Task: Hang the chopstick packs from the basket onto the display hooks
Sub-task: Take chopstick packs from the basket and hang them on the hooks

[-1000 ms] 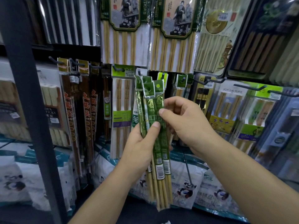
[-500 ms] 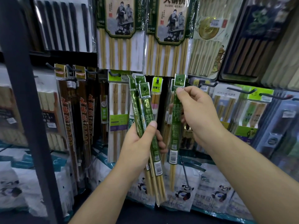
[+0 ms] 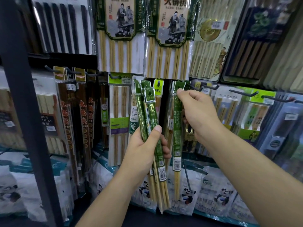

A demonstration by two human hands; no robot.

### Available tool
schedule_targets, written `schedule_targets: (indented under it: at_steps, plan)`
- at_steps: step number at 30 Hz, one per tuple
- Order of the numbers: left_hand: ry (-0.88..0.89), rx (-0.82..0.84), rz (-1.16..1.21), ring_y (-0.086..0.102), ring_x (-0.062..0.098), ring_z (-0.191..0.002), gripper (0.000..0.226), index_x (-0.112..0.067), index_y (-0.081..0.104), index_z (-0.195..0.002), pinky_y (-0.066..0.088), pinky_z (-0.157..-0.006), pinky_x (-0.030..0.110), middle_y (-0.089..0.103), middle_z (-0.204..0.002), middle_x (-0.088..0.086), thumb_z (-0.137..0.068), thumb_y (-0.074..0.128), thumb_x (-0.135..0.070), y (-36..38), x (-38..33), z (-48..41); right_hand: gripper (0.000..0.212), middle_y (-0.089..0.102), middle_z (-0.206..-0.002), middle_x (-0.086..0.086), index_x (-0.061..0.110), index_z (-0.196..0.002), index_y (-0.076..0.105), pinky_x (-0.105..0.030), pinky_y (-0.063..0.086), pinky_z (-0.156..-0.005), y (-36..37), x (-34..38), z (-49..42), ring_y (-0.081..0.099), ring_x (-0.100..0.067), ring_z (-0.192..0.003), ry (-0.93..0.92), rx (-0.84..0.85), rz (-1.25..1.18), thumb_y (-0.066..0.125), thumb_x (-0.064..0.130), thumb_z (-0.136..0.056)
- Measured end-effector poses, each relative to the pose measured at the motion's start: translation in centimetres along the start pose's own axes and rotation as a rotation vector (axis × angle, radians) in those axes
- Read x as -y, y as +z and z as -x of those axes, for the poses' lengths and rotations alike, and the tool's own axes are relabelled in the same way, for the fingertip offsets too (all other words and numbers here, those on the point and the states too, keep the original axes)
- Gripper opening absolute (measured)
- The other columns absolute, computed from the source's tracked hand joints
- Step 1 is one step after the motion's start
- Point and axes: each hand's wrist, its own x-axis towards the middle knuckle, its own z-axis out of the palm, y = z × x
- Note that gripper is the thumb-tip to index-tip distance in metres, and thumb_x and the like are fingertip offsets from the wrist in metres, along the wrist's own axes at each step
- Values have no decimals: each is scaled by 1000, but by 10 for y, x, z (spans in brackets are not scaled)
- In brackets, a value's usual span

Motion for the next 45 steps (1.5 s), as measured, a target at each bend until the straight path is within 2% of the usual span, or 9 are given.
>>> schedule_targets:
  at_steps: [3, 7, 16, 23, 27, 30, 34, 40, 45]
  plan:
    - [-7, 1, -3, 65, 21, -63, 20, -25, 65, -81, 60, -61, 39, 66, -74, 4, -97, 63, -37, 2, -1, -1, 53, 34, -69, -8, -12, -91, 53, -26, 38, -62, -1, 0, -2, 32, -21, -64, -11, 19, -18, 56, 39, -102]
    - [9, -14, 3, 65, 19, -62, 23, -11, 57, -93, 60, -59, 37, 66, -73, 4, -103, 60, -31, 7, 0, -3, 51, 35, -72, -9, -11, -88, 50, -28, 38, -60, -1, 1, -5, 32, -23, -64, -18, 20, -18, 55, 37, -103]
    - [0, -12, 17, 63, 22, -62, 22, -8, 56, -93, 57, -58, 35, 64, -73, 6, -104, 59, -26, 13, -3, -5, 45, 30, -64, -9, -9, -88, 50, -28, 35, -59, 1, 0, -8, 30, -20, -61, -47, -2, 38, 52, 33, -103]
    - [13, -15, -3, 64, 19, -61, 22, -6, 55, -97, 59, -58, 35, 65, -72, 2, -104, 58, -27, 7, -8, -2, 40, 29, -65, -9, -10, -83, 46, -12, 36, -46, 1, 0, -8, 29, -20, -60, -96, -17, 29, 52, 25, -101]
    - [18, -8, 5, 64, 18, -61, 21, -7, 55, -96, 59, -58, 35, 66, -72, 2, -104, 58, -27, 8, -9, -2, 42, 28, -54, 4, 4, -65, 39, -28, 43, -61, 2, -2, -9, 30, -15, -55, -120, -57, 65, 53, 24, -100]
    - [13, 2, 7, 65, 18, -62, 20, -10, 56, -96, 59, -59, 34, 66, -73, 3, -104, 60, -28, 6, -7, -2, 49, 25, -46, 11, 18, -57, 34, -28, 47, -74, 3, -6, -9, 27, -9, -49, -134, -85, 100, 55, 26, -101]
    - [7, 9, -32, 68, 17, -65, 18, -13, 60, -98, 59, -59, 32, 70, -76, 1, -101, 64, -30, 1, -7, -3, 48, 35, -44, 12, 20, -59, 43, -29, 37, -58, 2, -15, -7, 34, -5, -45, -131, -111, 163, 57, 39, -101]
    - [-14, 61, -88, 69, 18, -67, 3, -33, 71, -92, 58, -60, 30, 72, -78, 2, -93, 73, -32, 0, -5, -1, 39, 46, -58, 6, 15, -73, 51, -21, 39, -57, 2, -16, 8, 43, 0, -52, -117, -130, 136, 61, 44, -98]
    - [-34, 86, -34, 73, 23, -71, 37, -19, 67, -112, 61, -60, 36, 78, -91, 8, -81, 79, -35, 3, -6, 1, 24, 61, -67, 1, 18, -81, 69, -18, 47, -54, 3, -5, 24, 56, -5, -62, -180, 107, -66, 63, 33, -99]
